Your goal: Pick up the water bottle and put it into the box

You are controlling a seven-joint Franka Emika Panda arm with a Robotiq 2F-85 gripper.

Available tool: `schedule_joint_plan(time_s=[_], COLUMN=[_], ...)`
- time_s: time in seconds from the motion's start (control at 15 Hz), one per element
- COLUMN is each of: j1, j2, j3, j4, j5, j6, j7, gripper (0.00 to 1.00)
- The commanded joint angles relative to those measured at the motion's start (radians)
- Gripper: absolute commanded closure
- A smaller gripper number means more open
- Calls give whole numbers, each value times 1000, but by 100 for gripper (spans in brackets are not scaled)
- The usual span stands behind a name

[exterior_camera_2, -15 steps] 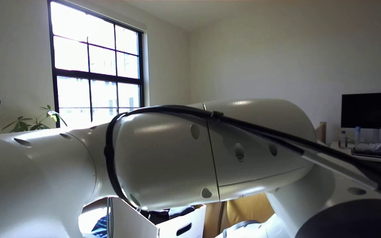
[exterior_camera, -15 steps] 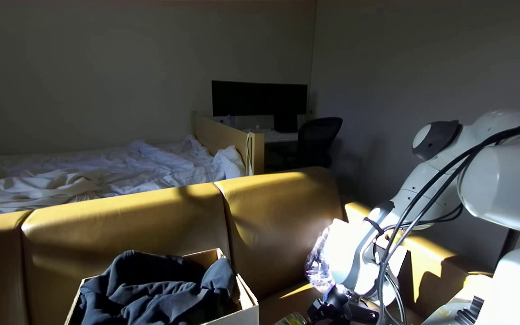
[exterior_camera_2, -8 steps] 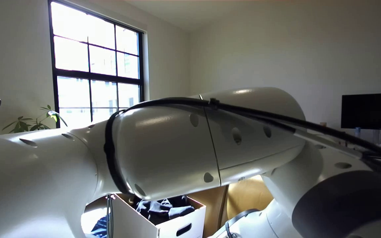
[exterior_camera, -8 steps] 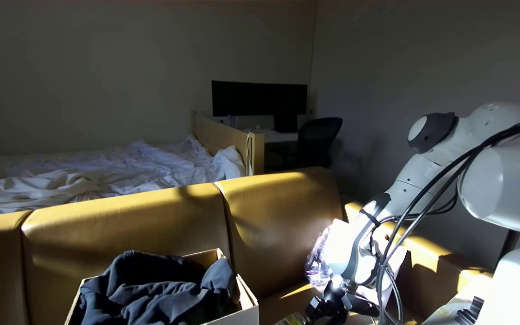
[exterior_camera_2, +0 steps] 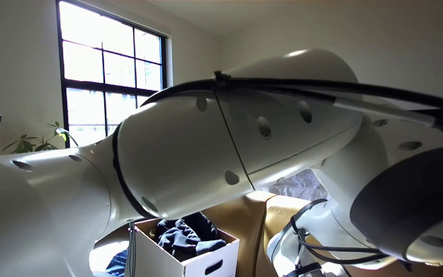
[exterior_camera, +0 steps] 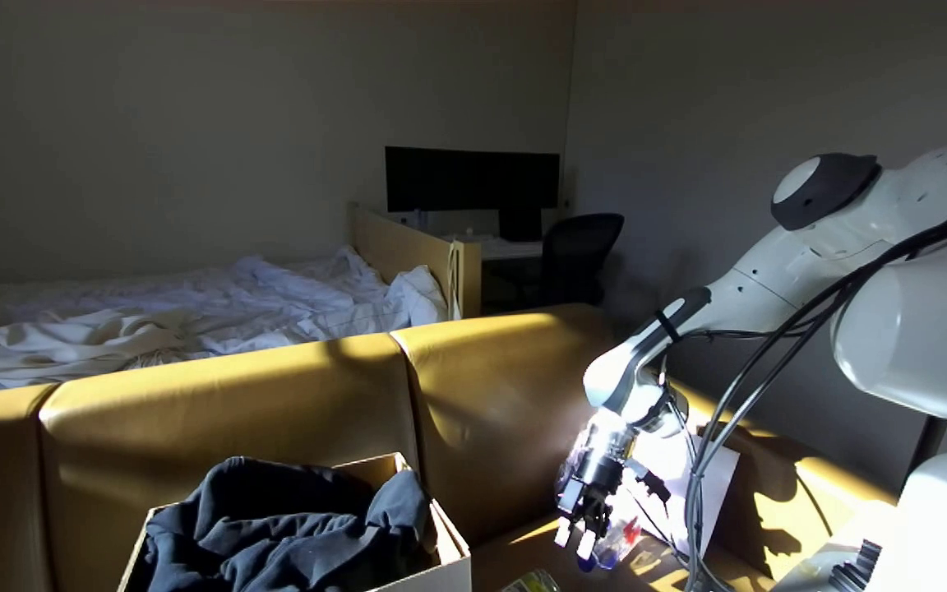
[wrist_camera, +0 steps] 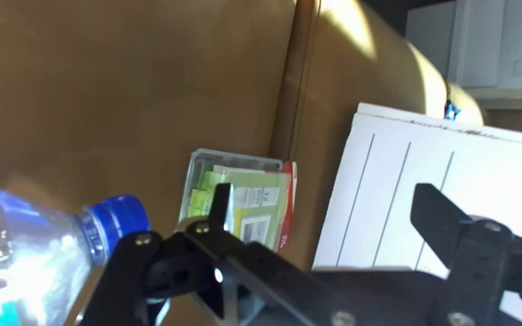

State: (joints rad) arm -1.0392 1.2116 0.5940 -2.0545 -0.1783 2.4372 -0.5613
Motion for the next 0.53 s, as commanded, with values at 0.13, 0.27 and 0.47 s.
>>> schedule_joint_plan(time_s=[0.13,0.27,0.47], j1=[166,268,396], j2=[-20,14,61], j3=[-124,-219,-328], j4=[199,261,276], j5=[65,40,24], j6=[-378,-401,-257], j7=[-213,-298,-436], gripper=[0,0,0])
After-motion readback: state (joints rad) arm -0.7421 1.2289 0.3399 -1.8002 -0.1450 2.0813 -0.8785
